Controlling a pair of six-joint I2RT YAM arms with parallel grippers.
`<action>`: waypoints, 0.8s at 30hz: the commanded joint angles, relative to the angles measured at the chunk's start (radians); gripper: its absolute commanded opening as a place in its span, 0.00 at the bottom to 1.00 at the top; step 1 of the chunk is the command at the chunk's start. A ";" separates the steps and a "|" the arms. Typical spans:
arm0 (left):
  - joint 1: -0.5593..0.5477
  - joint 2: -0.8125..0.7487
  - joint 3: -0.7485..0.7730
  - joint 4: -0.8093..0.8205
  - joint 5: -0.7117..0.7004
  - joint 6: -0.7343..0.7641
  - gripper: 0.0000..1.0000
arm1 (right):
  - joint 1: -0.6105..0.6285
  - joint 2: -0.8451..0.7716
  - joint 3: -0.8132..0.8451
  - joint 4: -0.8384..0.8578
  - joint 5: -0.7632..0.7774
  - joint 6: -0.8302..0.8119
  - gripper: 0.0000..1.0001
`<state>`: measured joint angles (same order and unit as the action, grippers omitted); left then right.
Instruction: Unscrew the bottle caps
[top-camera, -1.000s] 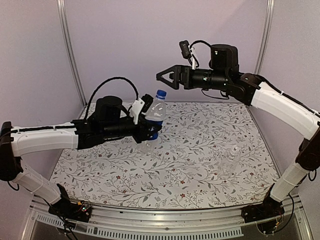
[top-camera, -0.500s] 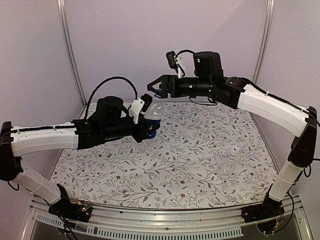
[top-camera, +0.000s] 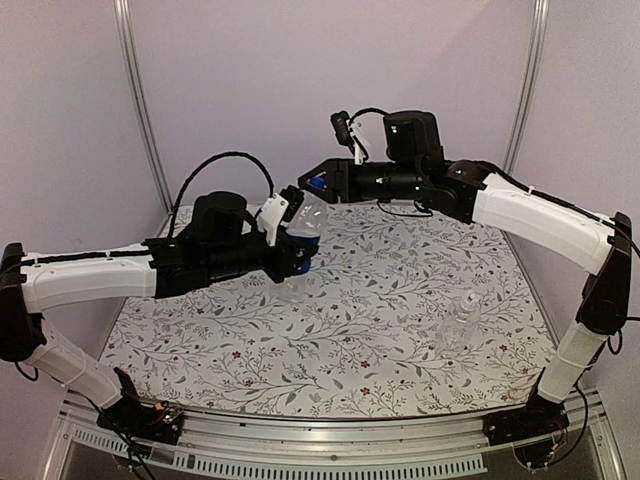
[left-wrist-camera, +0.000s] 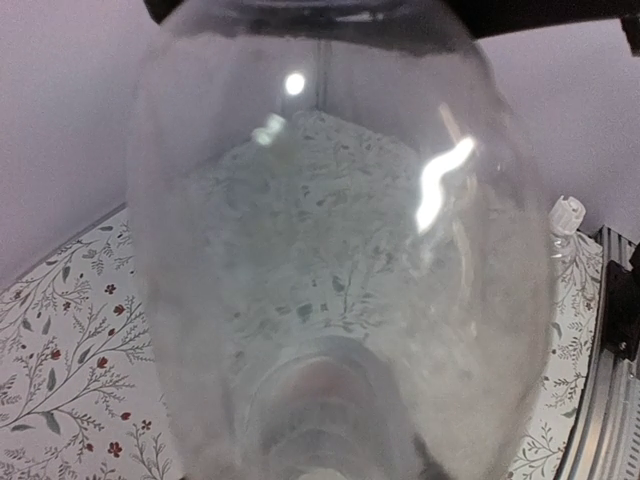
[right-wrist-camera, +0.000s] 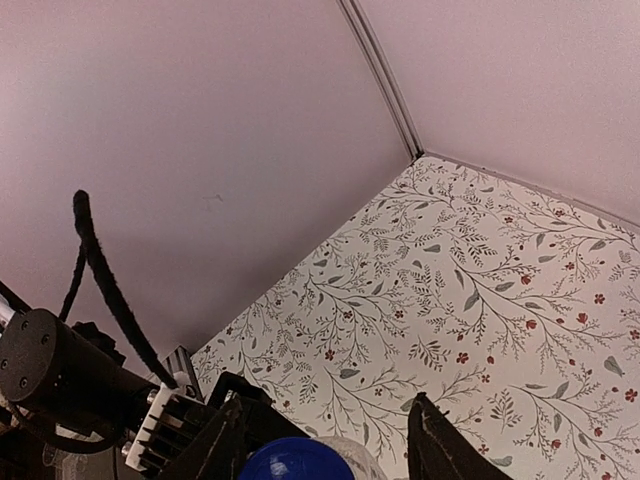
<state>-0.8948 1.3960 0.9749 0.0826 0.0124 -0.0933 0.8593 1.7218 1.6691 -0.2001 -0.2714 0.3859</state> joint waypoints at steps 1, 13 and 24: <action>-0.017 0.009 0.024 -0.007 -0.010 0.016 0.33 | 0.007 -0.033 -0.023 0.028 0.003 0.002 0.53; -0.017 0.018 0.027 -0.012 -0.010 0.017 0.33 | 0.008 -0.078 -0.037 0.058 0.038 -0.011 0.61; -0.017 0.017 0.029 -0.013 -0.009 0.018 0.33 | 0.007 -0.068 -0.035 0.042 0.036 -0.018 0.56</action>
<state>-0.8951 1.4014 0.9756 0.0731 0.0105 -0.0887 0.8597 1.6627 1.6321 -0.1684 -0.2432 0.3767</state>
